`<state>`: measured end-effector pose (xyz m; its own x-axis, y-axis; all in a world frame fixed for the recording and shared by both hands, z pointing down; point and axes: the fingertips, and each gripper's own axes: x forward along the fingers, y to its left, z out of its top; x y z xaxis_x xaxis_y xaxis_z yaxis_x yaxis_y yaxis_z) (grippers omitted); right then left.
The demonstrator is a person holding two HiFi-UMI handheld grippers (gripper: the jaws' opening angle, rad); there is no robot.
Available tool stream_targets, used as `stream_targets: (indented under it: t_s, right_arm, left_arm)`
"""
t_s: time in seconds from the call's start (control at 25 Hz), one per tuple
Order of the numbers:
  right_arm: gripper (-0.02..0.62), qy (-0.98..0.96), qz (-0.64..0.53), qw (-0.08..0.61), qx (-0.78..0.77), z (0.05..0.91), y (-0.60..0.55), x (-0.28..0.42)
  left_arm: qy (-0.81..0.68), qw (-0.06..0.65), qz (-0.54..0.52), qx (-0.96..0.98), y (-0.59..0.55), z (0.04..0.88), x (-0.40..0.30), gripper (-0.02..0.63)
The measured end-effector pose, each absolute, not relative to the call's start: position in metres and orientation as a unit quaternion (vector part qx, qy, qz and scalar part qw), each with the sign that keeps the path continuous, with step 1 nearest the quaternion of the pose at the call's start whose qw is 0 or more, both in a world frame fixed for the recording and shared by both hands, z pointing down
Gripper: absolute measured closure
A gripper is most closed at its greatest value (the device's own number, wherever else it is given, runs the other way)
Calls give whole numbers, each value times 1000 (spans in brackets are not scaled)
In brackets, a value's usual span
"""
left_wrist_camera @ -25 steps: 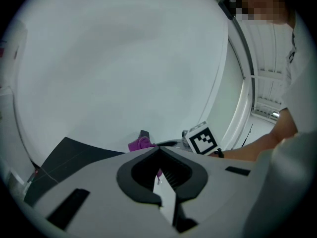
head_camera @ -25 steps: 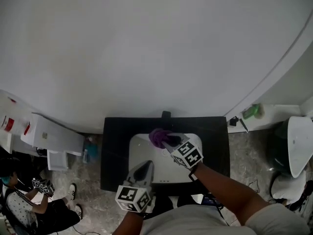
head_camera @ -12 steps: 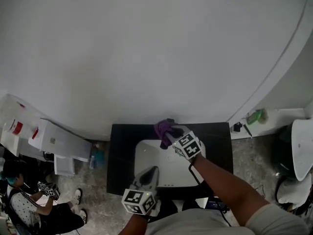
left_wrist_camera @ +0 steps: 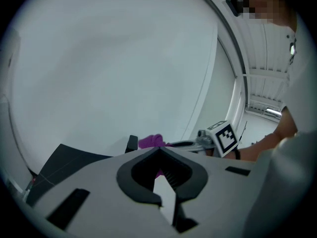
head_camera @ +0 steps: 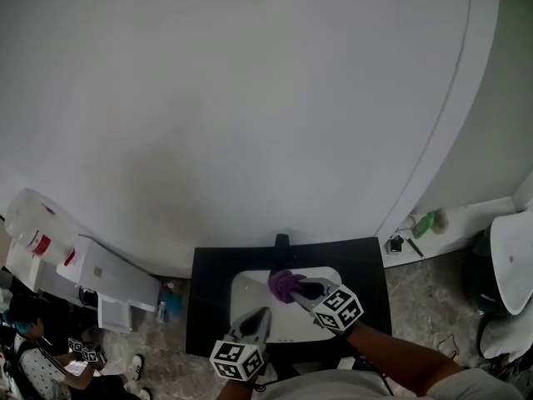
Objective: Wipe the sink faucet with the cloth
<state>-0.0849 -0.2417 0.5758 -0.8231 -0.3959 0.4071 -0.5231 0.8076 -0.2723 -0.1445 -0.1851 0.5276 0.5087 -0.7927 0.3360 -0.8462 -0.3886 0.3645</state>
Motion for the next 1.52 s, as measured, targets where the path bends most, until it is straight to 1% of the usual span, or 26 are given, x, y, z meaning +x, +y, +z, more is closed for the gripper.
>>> stream_targets:
  t_s: [0.12,0.32,0.44,0.8,1.52]
  right_arm:
    - [516,-950,167,105,241,513,-219,-68]
    - [517,-948,80,50,304,446,-205,-40]
    - [517,-935,43,28,350,431,-205,-29]
    - [525,-928,51,29,369,429,-223,-21]
    - [525,-928,41,50,368,428,-233,-31]
  left_arm:
    - [-483,228,44,844,-193,506,-136,598]
    - [-489,158,41,857,-211,462,-124,599]
    - [-498,130,42,856,-215,449,-119,599]
    - [-505,125,35,853,-230,437,-115,599]
    - [-507,121,36,852,-235,437,-115,600]
